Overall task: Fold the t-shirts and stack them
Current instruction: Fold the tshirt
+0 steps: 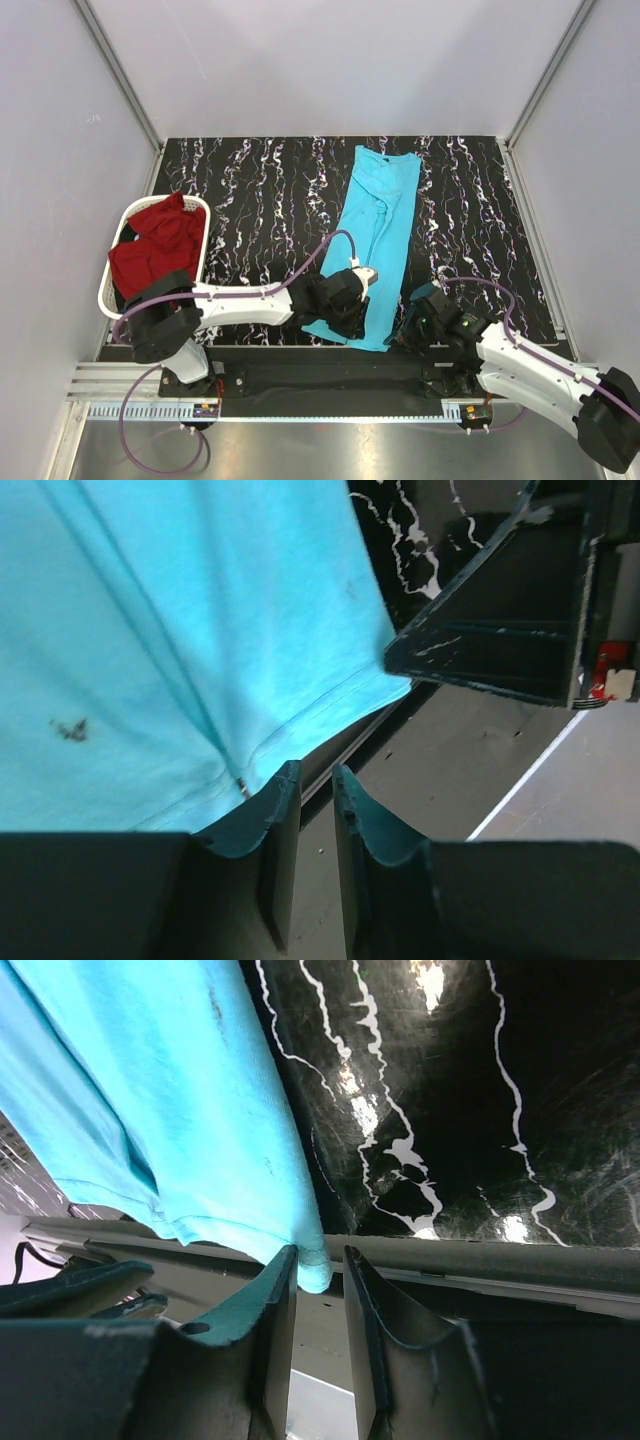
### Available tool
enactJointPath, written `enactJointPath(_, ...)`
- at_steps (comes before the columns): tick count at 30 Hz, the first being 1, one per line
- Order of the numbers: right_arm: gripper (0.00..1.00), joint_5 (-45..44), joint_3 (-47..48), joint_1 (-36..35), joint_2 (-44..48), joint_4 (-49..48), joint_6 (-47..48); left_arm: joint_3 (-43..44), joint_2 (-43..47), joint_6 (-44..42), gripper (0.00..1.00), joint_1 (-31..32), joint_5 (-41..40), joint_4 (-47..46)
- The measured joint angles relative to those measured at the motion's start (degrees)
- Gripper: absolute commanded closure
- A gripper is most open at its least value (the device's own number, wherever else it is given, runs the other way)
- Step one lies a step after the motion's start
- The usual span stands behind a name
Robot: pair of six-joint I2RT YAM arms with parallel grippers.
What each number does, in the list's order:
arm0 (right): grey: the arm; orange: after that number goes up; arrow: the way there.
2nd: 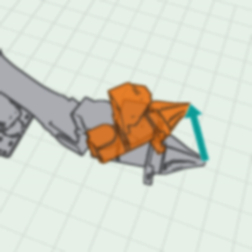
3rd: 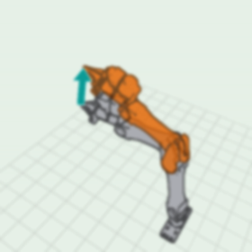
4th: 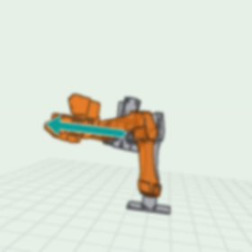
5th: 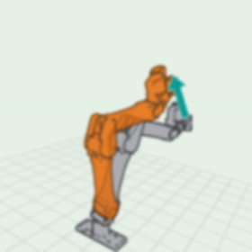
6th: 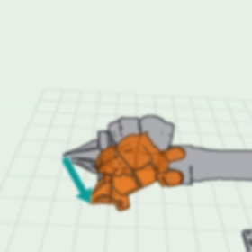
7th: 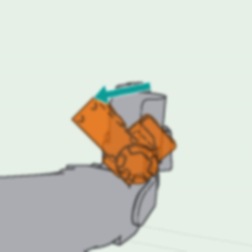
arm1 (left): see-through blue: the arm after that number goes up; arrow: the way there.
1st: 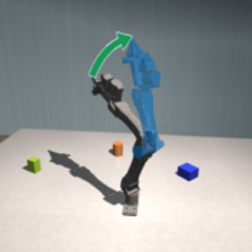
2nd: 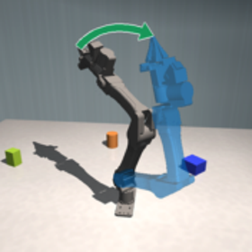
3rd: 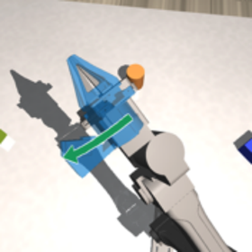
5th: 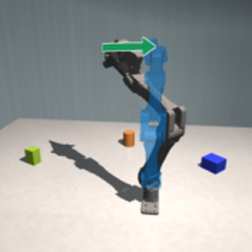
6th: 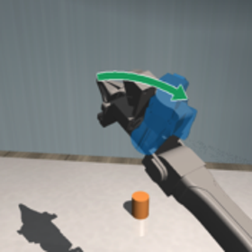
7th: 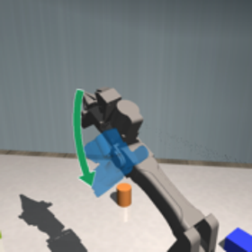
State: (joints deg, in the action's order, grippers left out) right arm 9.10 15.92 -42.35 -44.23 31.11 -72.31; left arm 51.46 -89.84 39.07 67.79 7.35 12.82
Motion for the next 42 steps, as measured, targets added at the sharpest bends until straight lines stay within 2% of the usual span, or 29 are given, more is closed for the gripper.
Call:
enactJointPath(7,0.69,0.6,-0.1,0.0,-0.7,-0.1,0.0,0.6,-6.1,0.0,0.79,0.0,0.9,-1.9)
enactJointPath(11,0.74,1.0,-0.2,0.0,-1.6,-0.2,0.0,0.5,-7.6,0.0,0.79,0.0,0.9,-2.3)
enactJointPath(14,0.82,1.0,-0.2,0.0,-2.2,-0.5,0.2,0.5,-7.8,0.0,0.8,0.0,0.9,-2.7)
enactJointPath(18,1.0,1.0,-0.3,0.0,-2.6,-0.7,0.4,0.5,-7.9,0.0,0.8,0.0,0.9,-3.2)
enactJointPath(22,1.0,1.0,-0.5,-0.1,-2.4,-0.9,0.5,0.5,-7.9,0.2,0.8,0.0,1.0,-3.3)
enactJointPath(27,1.0,1.0,-0.5,-0.1,-1.4,-0.9,0.5,0.6,-7.3,0.0,0.72,0.0,1.4,-2.5)
enactJointPath(30,1.0,1.0,-0.5,-0.1,-0.3,-0.9,0.5,1.3,-4.0,-1.0,0.67,0.0,1.1,1.9)
enactJointPath(34,1.0,1.0,-0.5,-0.1,1.6,-0.4,0.5,1.2,5.1,-2.7,0.67,-2.0,0.8,6.1)
enactJointPath(38,1.0,0.9,-0.4,-0.1,3.0,0.6,0.6,-3.8,15.2,-3.9,0.66,-9.2,1.0,5.8)
enactJointPath(42,1.0,0.9,0.0,-0.1,3.7,1.4,0.6,-10.9,18.2,-4.2,0.66,-15.8,0.9,6.9)
